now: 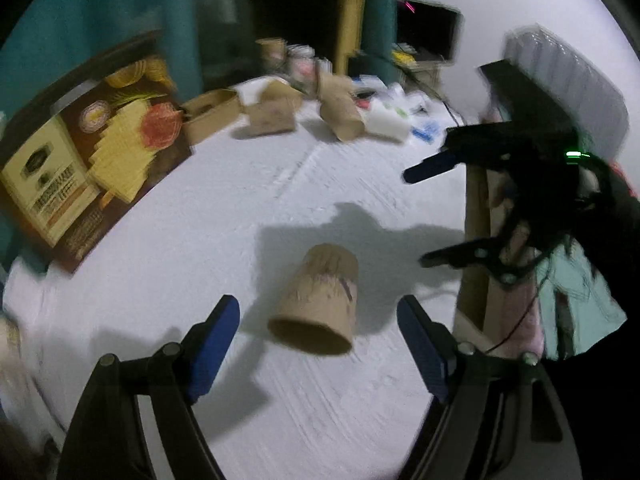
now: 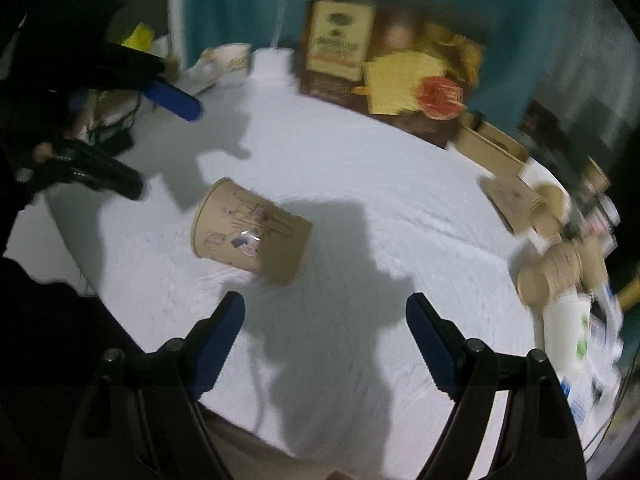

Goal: Flip cup upright
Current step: 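Rotate the held cup with the right gripper until its rim faces up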

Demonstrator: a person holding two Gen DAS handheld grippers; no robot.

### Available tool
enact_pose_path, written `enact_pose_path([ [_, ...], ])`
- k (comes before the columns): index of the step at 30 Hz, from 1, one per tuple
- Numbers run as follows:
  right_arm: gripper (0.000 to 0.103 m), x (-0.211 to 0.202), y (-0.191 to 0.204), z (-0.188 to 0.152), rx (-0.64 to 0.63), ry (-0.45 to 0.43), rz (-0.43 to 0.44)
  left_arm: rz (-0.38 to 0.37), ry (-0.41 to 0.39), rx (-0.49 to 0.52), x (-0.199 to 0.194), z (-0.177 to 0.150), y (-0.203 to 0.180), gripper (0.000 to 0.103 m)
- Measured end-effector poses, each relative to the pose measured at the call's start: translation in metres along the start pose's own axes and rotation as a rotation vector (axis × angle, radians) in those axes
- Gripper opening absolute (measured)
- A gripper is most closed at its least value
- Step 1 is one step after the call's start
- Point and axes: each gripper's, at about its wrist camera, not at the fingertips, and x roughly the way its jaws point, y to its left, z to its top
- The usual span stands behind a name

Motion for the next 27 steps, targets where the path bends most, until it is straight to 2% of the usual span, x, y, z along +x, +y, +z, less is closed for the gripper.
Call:
enact_pose_path([
  [3,0.081,0.018,0.014,0.015,-0.148,0.045,-0.007,0.004,-0.043,-0.154,-0.013,-0.03,0.01,0.081],
  [6,0.081,0.032,0.032,0.026,-0.339,0.093,-0.015,0.022,-0.041,-0.268,-0.012,-0.053,0.021,0.081],
  [11,0.081,0.053,0.049,0.045,-0.508,0.164,-0.003,0.015,-0.083,-0.398,-0.019,-0.075,0.035,0.081],
  [14,0.081,0.069,0.059,0.053,-0.597,0.228,0.008,0.035,-0.109,-0.428,-0.021,-0.082,0.04,0.081],
  [18,0.081,0.086,0.074,0.061,-0.681,0.283,0.025,0.069,-0.09,-0.427,-0.016,-0.093,0.04,0.081],
  [27,0.081,0.11,0.096,0.072,-0.797,0.362,0.01,0.04,-0.103,-0.465,-0.019,-0.116,0.051,0.081],
])
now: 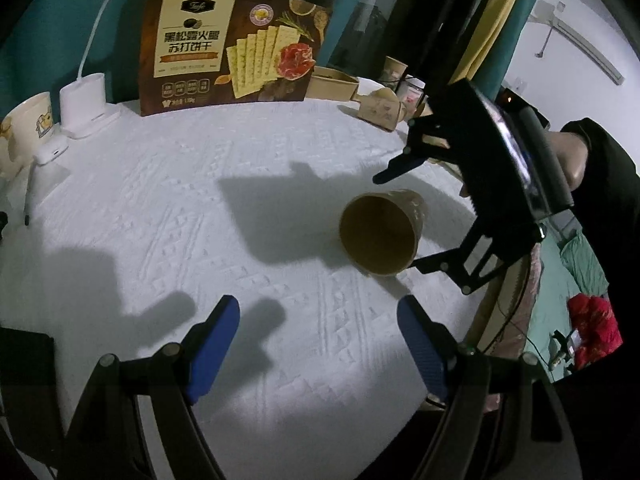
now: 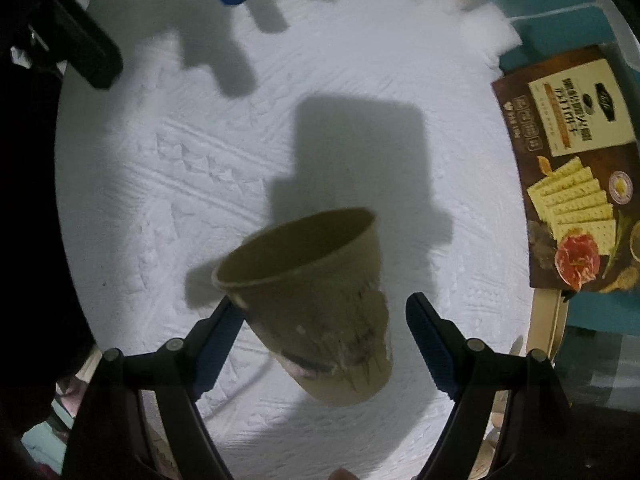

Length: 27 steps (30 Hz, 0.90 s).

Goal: Flip cup upright
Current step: 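Rotate the held cup with the right gripper until its rim faces up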

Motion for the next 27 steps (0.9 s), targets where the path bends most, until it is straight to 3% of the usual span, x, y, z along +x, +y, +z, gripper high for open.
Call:
enact_pose_path([
  [5,0.08,0.008,-0.003,0.006,-0.013,0.031,0.007,0.002,-0.009,-0.017,-0.004,-0.002,0.011,0.081],
  [7,0.063,0.01,-0.004,0.008,-0.011,0.037,0.008,0.005,-0.013,-0.019,-0.005,-0.002,0.014,0.081],
  [16,0.063,0.004,-0.016,0.007,0.051,-0.002,-0.015,0.011,-0.026,-0.033,-0.009,-0.003,0.018,0.081],
  [20,0.063,-0.008,-0.036,0.002,0.186,-0.074,-0.04,0.01,-0.041,-0.038,-0.011,-0.002,0.019,0.081],
  [27,0.063,-0.03,-0.069,-0.031,0.608,-0.296,-0.035,0.026,-0.08,-0.015,-0.013,0.012,0.015,0.081],
])
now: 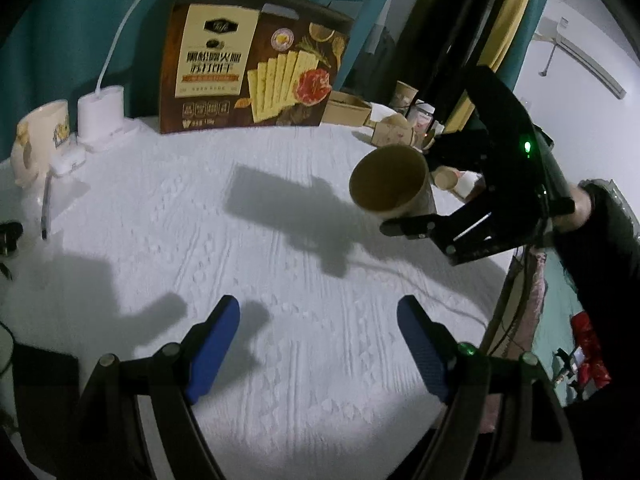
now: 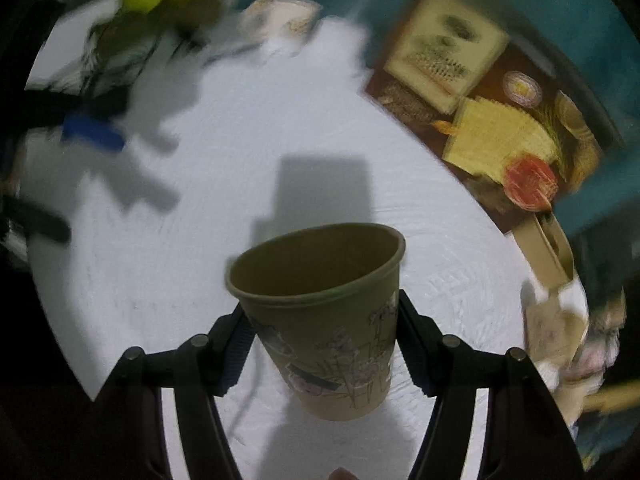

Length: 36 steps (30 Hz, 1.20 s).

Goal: Flip cup upright
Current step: 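Rotate the held cup with the right gripper until its rim faces up, then lower the upright cup onto the tablecloth and open the right gripper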

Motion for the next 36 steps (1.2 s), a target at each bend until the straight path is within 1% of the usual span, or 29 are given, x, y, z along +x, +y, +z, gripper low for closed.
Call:
enact_pose_path([
  [3,0.063,-0.008,-0.015,-0.013,0.178,-0.072,0.011,-0.002,-0.007,0.002,0.003,0.006,-0.002,0.081],
  [5,0.063,-0.015,-0.024,-0.025,0.288,-0.139,0.011,-0.006,-0.008,-0.003,0.006,0.009,-0.002,0.081],
  [7,0.063,-0.021,-0.029,-0.039,0.399,-0.208,0.012,-0.009,-0.005,-0.005,0.011,0.012,-0.004,0.081],
  [9,0.063,-0.021,-0.031,-0.052,0.492,-0.256,0.001,-0.013,-0.002,-0.009,0.014,0.014,-0.005,0.081],
  [15,0.063,-0.018,-0.032,-0.089,0.713,-0.359,-0.033,-0.024,0.015,-0.016,0.025,0.015,-0.006,0.081],
  [18,0.063,-0.011,-0.031,-0.101,0.785,-0.382,-0.041,-0.019,0.024,-0.022,0.027,0.014,-0.004,0.081],
  [22,0.063,-0.006,-0.021,-0.11,0.807,-0.392,-0.06,-0.018,0.018,-0.037,0.028,0.015,0.0,0.081],
  [26,0.063,-0.007,-0.014,-0.109,0.789,-0.398,-0.084,-0.019,0.017,-0.05,0.031,0.015,0.002,0.081],
  [31,0.063,-0.009,-0.003,-0.106,0.757,-0.381,-0.111,-0.015,0.021,-0.046,0.033,0.014,-0.001,0.081],
  [36,0.064,-0.008,0.007,-0.104,0.711,-0.341,-0.138,-0.01,0.029,-0.04,0.033,0.013,-0.003,0.081],
])
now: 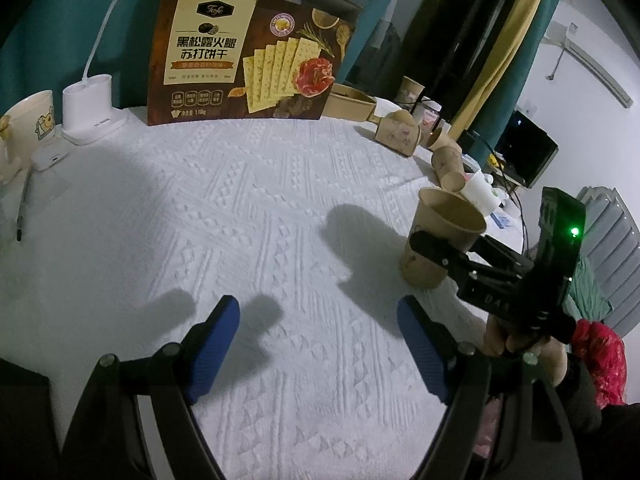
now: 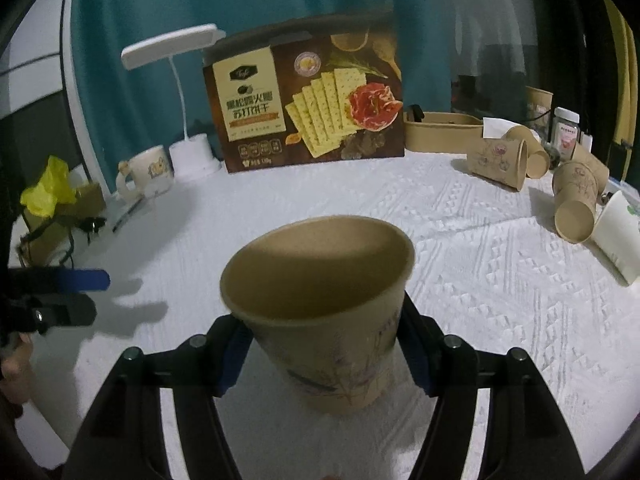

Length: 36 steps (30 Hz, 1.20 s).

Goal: Flip cup upright

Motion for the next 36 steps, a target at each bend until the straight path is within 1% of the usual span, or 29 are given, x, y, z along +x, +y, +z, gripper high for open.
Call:
enact_pose_path([
  [5,0.064,-0.002,0.002,-0.011,-0.012,0.017,-0.006,0.01,0.0,0.009,-0.003,-0.003,-0.004,0.081],
  [7,0.066,-0.003,0.002,-0.016,-0.009,0.023,-0.011,0.014,0.004,0.012,-0.003,-0.004,-0.006,0.081],
  [12,0.071,-0.011,0.0,-0.026,0.019,0.023,0.001,0.021,0.015,0.034,-0.004,-0.009,-0.013,0.081],
  [18,0.071,-0.027,-0.005,-0.04,0.052,0.03,0.0,0.027,0.017,0.058,-0.007,-0.014,-0.022,0.081],
  [30,0.071,-0.073,-0.032,-0.071,0.141,0.032,-0.071,0.022,-0.009,0.114,-0.015,-0.026,-0.048,0.081],
  [36,0.072,-0.1,-0.041,-0.078,0.172,0.017,-0.118,0.04,-0.047,0.164,-0.022,-0.029,-0.066,0.081],
])
